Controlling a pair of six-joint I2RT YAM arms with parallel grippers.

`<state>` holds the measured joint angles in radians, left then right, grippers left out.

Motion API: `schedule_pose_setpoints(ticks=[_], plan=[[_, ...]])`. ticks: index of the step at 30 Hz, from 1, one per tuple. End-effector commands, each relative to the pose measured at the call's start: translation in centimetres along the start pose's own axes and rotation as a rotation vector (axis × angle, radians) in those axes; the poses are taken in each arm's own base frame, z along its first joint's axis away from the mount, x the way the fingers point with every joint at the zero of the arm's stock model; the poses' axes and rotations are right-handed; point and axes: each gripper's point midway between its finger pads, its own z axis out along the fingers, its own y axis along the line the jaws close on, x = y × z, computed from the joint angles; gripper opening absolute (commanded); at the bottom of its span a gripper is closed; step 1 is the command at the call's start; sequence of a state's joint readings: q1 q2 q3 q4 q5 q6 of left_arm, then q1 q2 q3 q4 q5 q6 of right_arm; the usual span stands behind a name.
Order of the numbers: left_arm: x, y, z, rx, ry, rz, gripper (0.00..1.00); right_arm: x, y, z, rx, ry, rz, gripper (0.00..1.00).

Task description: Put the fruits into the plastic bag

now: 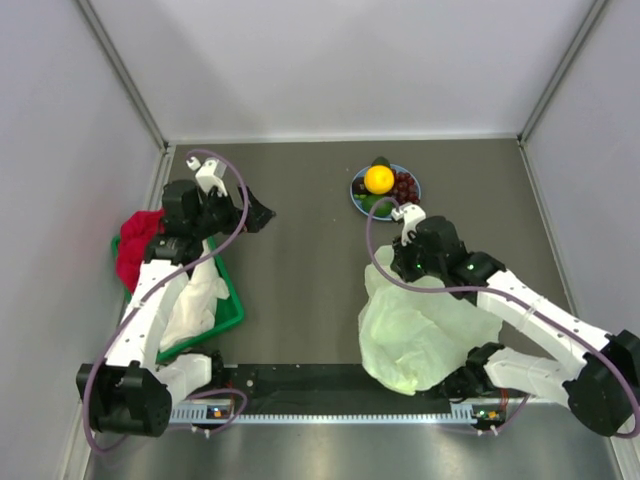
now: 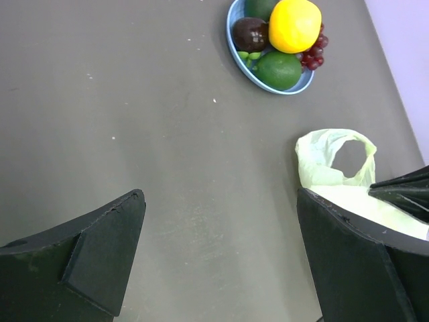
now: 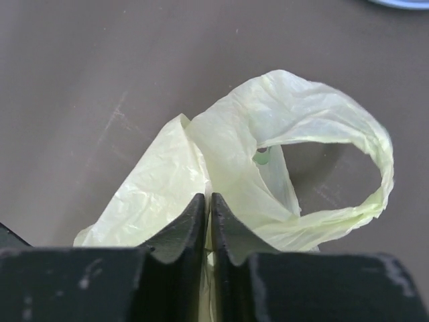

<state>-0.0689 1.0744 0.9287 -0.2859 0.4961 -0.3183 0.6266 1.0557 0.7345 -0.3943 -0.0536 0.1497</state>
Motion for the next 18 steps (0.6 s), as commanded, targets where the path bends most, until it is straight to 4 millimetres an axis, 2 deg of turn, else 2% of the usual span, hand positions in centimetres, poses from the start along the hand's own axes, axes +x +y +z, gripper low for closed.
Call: schedule_pose_setpoints(ticks=[1,3,6,8,13,14,15,17,18], plan=[[-1.1,-2.2,0.6,0.102,-0.029,0.002,0.99,-5.8,0.9,-1.5,0.000,-0.149,-0.028,0.04],[-0.9,-2.9,1.1,0.123,-0.018,-0.006,0.99,-7.7,0.7,-2.1,0.040,-0.193,-0.043,0.00],[-0.5,-5.5,1.9,0.188,0.011,0.026,0.99,-10.3,0.3,-2.8,0.097,-0.250,-0.026,0.00],[0.1,-8.6,2.2,0.278,0.043,0.063,0.99,-11.7,0.0,-3.1,0.127,-0.285,0.010,0.00],[2.0,-15.6,2.1,0.553,0.115,0.105,0.99,-15.3,1.2,-3.8,0.107,-0.408,0.094,0.00],[1.8,-16.6,2.0,0.587,0.113,0.120,0.99,-15.7,1.5,-3.9,0.092,-0.423,0.098,0.00],[2.5,-17.6,2.3,0.620,0.142,0.134,0.99,-15.8,1.6,-3.8,0.089,-0.431,0.103,0.00],[2.8,-18.5,2.5,0.637,0.163,0.151,0.99,-16.3,1.9,-3.5,0.083,-0.455,0.121,0.00],[3.6,-19.0,3.2,0.644,0.188,0.164,0.99,-16.2,1.9,-3.3,0.087,-0.453,0.127,0.00]])
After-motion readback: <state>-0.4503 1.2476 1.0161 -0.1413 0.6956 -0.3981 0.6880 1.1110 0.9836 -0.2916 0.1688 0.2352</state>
